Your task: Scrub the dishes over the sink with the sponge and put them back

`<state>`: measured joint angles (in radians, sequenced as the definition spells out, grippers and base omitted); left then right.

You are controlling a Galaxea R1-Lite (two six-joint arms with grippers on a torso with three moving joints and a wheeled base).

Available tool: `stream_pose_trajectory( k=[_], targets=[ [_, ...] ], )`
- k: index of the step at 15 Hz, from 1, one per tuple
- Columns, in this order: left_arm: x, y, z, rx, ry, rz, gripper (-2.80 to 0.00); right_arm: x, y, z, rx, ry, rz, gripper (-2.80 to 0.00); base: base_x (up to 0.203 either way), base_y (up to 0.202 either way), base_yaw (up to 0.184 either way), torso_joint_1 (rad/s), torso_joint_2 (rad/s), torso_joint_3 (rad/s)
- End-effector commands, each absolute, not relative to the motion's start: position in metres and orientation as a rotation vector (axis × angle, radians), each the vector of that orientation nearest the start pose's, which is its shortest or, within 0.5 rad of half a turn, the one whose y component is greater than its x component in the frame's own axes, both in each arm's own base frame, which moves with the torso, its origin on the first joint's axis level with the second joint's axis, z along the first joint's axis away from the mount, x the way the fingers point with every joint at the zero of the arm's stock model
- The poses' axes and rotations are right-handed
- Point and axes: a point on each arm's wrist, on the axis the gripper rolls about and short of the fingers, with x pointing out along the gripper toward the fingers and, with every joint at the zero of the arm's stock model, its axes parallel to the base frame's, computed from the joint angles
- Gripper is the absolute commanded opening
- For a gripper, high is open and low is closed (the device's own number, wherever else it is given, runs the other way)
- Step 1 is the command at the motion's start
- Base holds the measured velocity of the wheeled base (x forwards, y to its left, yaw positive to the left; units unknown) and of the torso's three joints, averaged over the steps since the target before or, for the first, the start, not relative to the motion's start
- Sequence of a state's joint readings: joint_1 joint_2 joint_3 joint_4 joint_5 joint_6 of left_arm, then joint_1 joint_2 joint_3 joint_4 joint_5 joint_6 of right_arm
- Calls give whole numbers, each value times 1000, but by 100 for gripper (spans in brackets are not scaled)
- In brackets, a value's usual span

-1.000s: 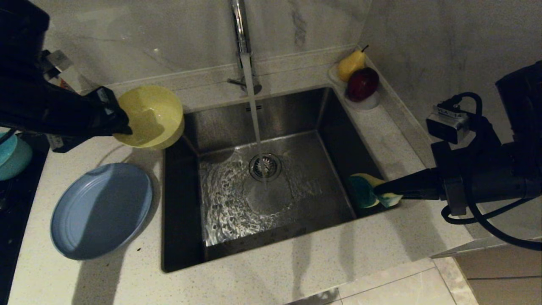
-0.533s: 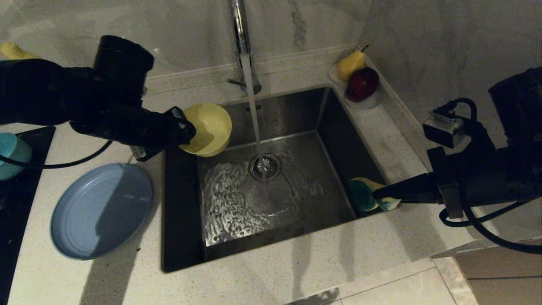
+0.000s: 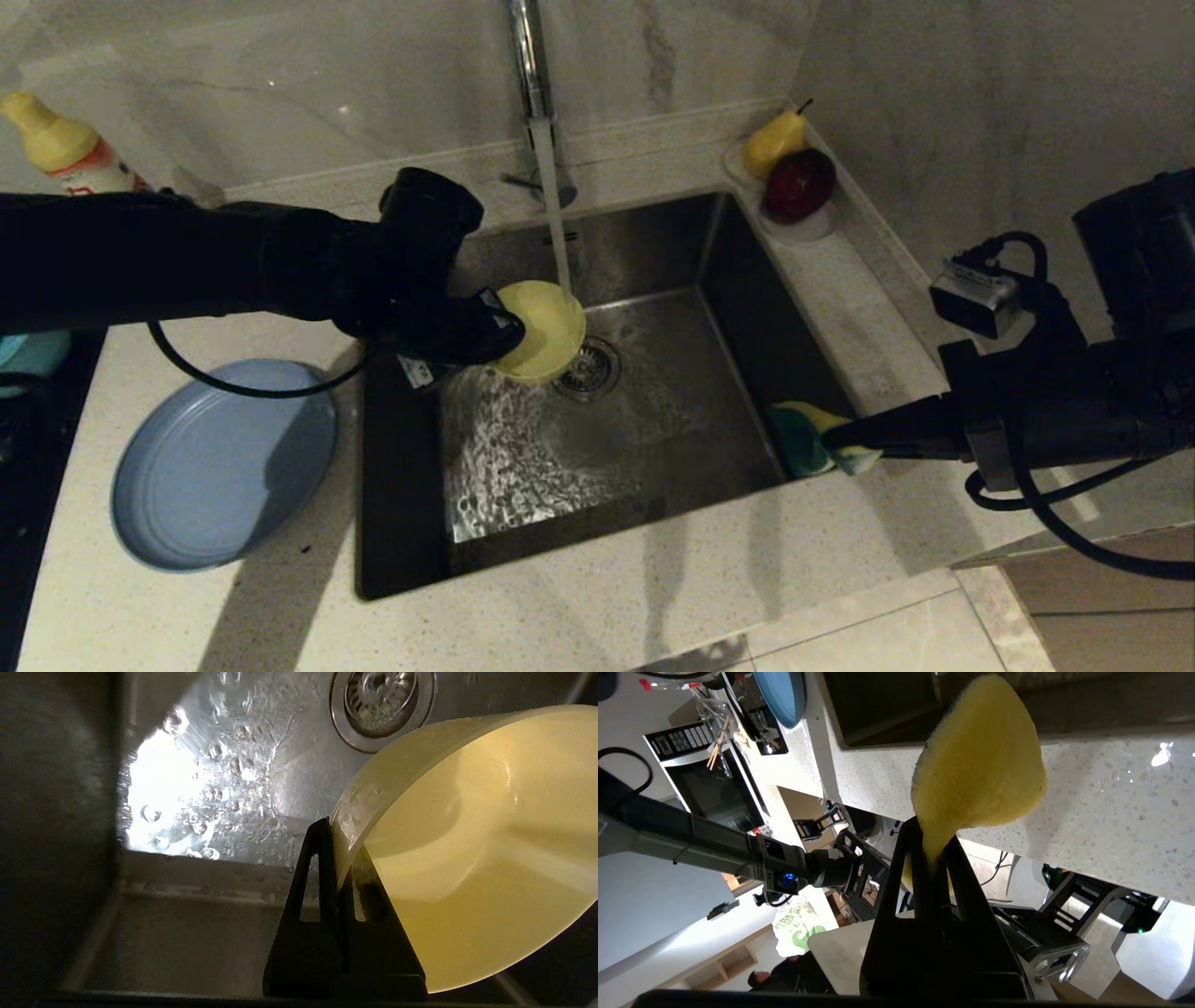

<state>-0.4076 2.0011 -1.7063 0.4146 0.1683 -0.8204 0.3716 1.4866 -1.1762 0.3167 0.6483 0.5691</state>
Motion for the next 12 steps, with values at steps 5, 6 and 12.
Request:
stream_pose_trajectory(
  k=[5, 6, 12],
  targets=[
    [372, -167, 213, -581, 753, 61, -280, 228, 102, 256, 597, 914, 777, -280, 0, 0, 0, 0, 0, 0],
    [372, -167, 214, -582, 751, 60, -280, 228, 102, 257, 597, 913, 778, -280, 0, 0, 0, 0, 0, 0],
    [356, -158, 235, -591, 706, 63, -280, 227, 101, 257, 597, 909, 778, -280, 0, 0, 0, 0, 0, 0]
  ],
)
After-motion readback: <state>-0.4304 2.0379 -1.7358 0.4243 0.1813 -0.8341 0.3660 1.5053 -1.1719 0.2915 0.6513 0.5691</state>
